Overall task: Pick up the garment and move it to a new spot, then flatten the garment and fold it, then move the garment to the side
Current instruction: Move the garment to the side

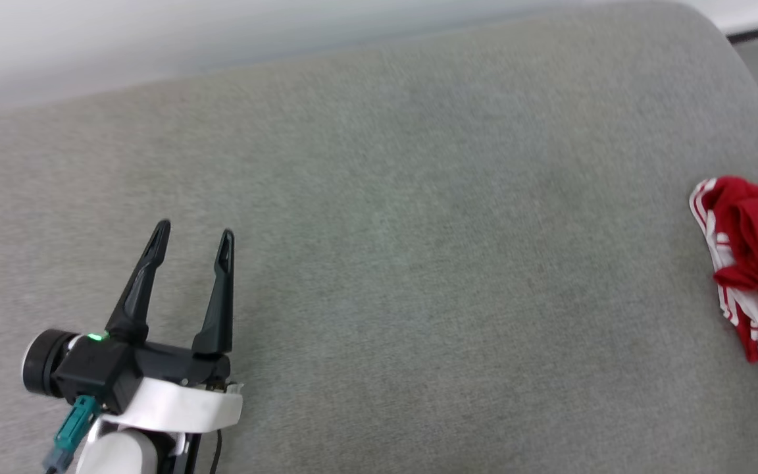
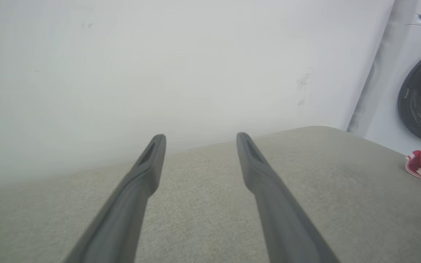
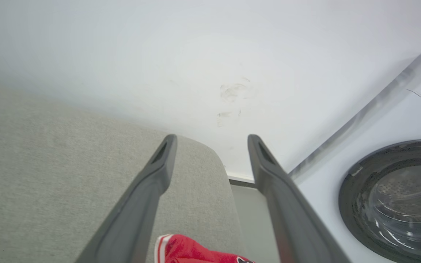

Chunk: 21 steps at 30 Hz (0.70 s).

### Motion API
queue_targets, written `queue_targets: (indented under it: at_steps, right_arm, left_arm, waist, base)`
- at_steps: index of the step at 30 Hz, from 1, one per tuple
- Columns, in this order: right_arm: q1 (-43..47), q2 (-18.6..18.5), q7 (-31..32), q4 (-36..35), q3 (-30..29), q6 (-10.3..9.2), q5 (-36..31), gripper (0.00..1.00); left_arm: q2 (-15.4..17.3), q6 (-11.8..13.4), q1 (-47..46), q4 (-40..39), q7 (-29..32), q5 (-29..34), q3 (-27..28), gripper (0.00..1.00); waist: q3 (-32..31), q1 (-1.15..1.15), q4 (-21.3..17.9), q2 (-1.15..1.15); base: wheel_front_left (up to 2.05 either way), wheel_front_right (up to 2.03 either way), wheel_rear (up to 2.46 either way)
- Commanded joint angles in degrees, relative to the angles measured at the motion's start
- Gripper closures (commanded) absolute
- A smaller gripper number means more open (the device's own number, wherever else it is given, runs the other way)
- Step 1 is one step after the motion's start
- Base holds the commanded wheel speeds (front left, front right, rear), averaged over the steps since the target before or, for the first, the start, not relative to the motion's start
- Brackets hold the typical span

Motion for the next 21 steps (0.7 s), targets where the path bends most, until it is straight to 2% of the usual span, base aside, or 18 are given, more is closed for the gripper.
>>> queue_targets:
  at_steps: [1,5,8,14,17,21]
  right_arm:
    - [1.85,2.32,-0.98,-1.76,-1.18,-0.06,1.03,0.00]
    - [8.82,10.21,-3.35,-8.94,-3.26,-0.06,3.27,0.00]
    - [13.48,14.52,-5.45,-13.11,-3.93,-0.06,3.71,0.00]
    - [21.85,24.26,-10.34,-16.36,-6.59,-0.06,6.11,0.00]
    - [25.17,26.86,-12.46,-16.36,-7.09,-0.06,7.29,0.00]
    - [27.91,28.03,-15.49,-13.90,-5.85,-0.05,8.30,0.00]
  left_arm:
    - [-0.45,0.00,1.15,0.04,0.15,0.28,0.57,0.00]
    - [-1.36,-0.31,3.71,0.89,0.15,0.99,1.60,0.00]
    - [-2.22,-0.30,5.06,1.49,0.15,1.74,1.96,0.00]
    - [-3.54,-0.18,6.13,3.02,0.15,2.83,2.63,0.00]
    - [-4.50,-0.06,6.78,3.31,0.15,3.42,2.78,0.00]
    - [-5.13,-0.24,7.26,3.82,0.15,4.08,2.54,0.00]
  waist:
    - [-4.23,0.01,3.11,0.00]
    - [-6.77,0.01,5.65,0.00]
    - [-7.94,0.01,7.67,0.00]
    - [-9.53,0.01,11.50,0.00]
    - [-10.07,0.01,12.75,0.00]
    - [-10.60,0.01,13.76,0.00]
  base:
    - [0.00,0.00,0.00]
    - [0.00,0.00,0.00]
    - [0.00,0.00,0.00]
    - [0.00,0.00,0.00]
    - [0.00,0.00,0.00]
    - [0.00,0.00,0.00]
